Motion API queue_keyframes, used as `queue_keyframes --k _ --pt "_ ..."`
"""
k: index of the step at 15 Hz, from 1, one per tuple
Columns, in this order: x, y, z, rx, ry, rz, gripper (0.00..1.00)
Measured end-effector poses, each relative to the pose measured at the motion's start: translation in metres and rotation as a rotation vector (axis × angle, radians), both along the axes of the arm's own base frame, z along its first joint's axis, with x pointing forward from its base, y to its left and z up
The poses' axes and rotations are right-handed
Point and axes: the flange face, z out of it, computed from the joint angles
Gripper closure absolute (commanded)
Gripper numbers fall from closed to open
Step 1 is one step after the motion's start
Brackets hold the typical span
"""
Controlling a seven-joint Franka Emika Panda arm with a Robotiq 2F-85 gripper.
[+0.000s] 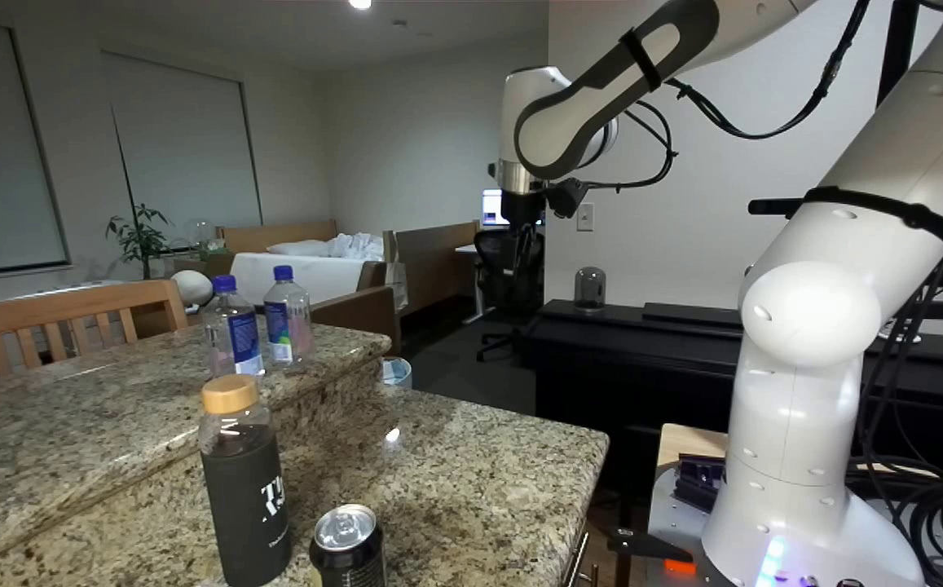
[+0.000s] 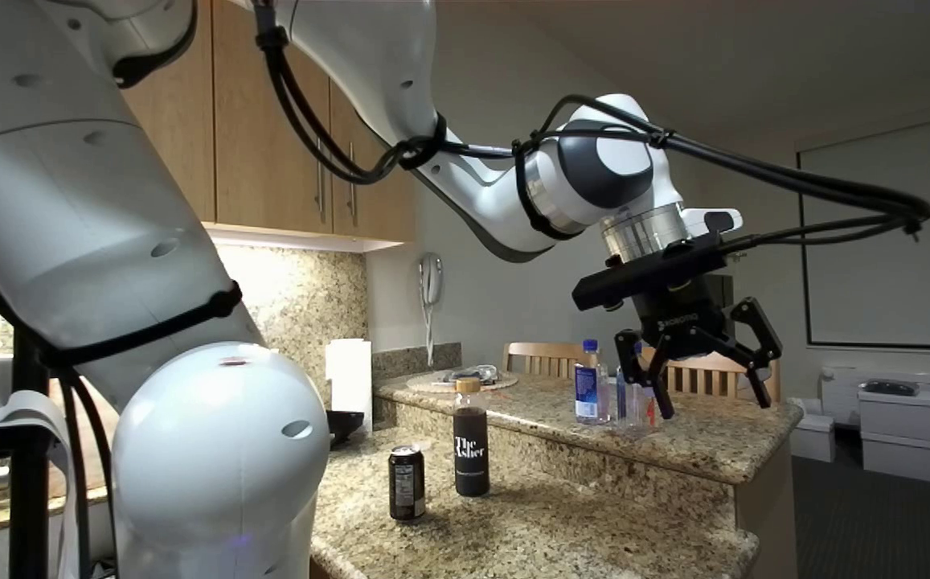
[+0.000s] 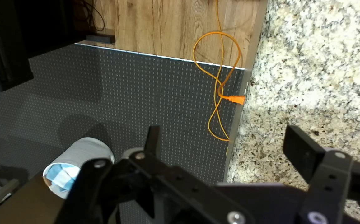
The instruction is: Remove the two empty bottles from the top of the upper counter
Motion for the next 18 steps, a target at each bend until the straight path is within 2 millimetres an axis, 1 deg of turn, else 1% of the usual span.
queue_keyframes --k 7,10,13,16,18 --pt "0.0 0.0 0.0 0.009 -0.004 -0.005 0.0" --pt "0.009 0.007 -0.003 0.029 -0.039 0.004 0.0" --pt "0.03 0.029 -0.007 0.066 -0.101 0.036 0.0" --pt "0.056 0.063 -0.013 0.089 -0.149 0.09 0.0" --pt "0.076 0.087 -0.015 0.111 -0.151 0.119 0.0"
